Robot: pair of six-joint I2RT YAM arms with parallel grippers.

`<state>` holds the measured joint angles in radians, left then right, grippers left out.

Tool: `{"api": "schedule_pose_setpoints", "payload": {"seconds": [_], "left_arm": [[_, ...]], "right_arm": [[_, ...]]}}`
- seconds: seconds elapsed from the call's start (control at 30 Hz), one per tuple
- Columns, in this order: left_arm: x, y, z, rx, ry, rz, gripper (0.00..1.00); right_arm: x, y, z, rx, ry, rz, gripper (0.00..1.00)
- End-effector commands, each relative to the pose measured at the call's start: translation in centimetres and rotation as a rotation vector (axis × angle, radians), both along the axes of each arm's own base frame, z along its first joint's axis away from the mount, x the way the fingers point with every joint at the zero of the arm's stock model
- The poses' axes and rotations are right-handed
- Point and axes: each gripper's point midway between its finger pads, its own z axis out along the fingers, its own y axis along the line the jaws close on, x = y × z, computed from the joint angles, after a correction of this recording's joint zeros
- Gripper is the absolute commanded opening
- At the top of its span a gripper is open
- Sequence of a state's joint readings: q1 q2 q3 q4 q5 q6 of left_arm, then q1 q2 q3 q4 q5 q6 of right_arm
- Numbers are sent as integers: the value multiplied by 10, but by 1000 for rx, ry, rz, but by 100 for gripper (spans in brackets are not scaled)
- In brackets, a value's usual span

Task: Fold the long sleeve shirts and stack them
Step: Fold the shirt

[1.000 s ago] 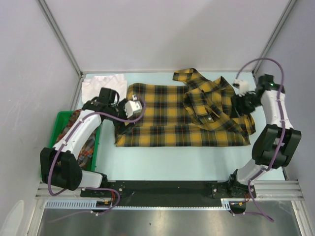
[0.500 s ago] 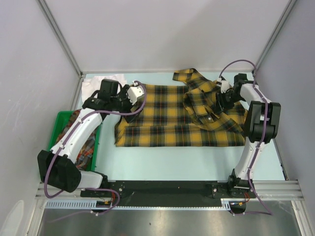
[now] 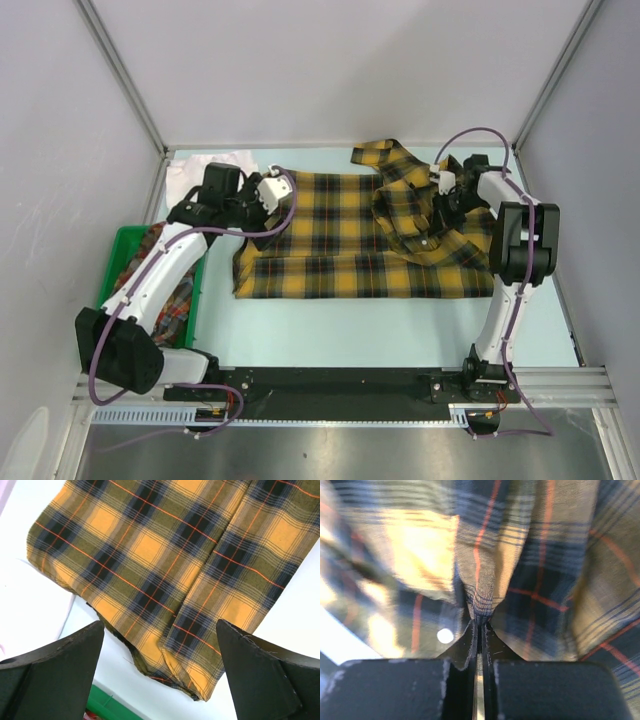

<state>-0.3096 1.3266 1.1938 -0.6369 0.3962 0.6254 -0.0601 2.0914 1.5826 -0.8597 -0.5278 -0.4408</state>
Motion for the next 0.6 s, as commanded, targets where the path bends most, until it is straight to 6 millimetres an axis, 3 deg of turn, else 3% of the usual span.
{"api": "schedule_pose_setpoints", "payload": {"seconds": [0.0,0.2,0.27,0.3,0.33,0.37,0.4,0.43,0.47,0.5,0.57], "left_arm": [[5,-12,7,-60,15,-3,99],[24,-31,20,-122,-38,52,99],[31,-44,34,-189,-92,53,100],[30,-54,38,-207,-107,35,99],[33,-62,46,-226,-133,24,100],[36,-68,43,-240,-105,36,100],[42,-76,62,-275,-118,40,99],[40,-81,61,-287,-64,34,99],[41,-91,55,-295,-4,-1,100],[38,-106,80,-353,7,-76,99],[36,-120,80,-399,97,-88,99]], "right_arm": [[-4,12,78,224,-58,-60,0],[-22,49,151,584,-19,-155,0],[-21,62,162,677,-36,-170,0],[-23,73,172,732,38,-240,0],[-27,78,188,758,2,-251,0],[-13,82,202,779,-129,-227,0],[-21,92,193,804,-95,-264,0],[-24,99,211,853,-81,-307,0],[-14,103,227,878,-192,-297,0],[-18,114,230,888,-191,-293,0],[-14,127,247,908,-246,-300,0]]}}
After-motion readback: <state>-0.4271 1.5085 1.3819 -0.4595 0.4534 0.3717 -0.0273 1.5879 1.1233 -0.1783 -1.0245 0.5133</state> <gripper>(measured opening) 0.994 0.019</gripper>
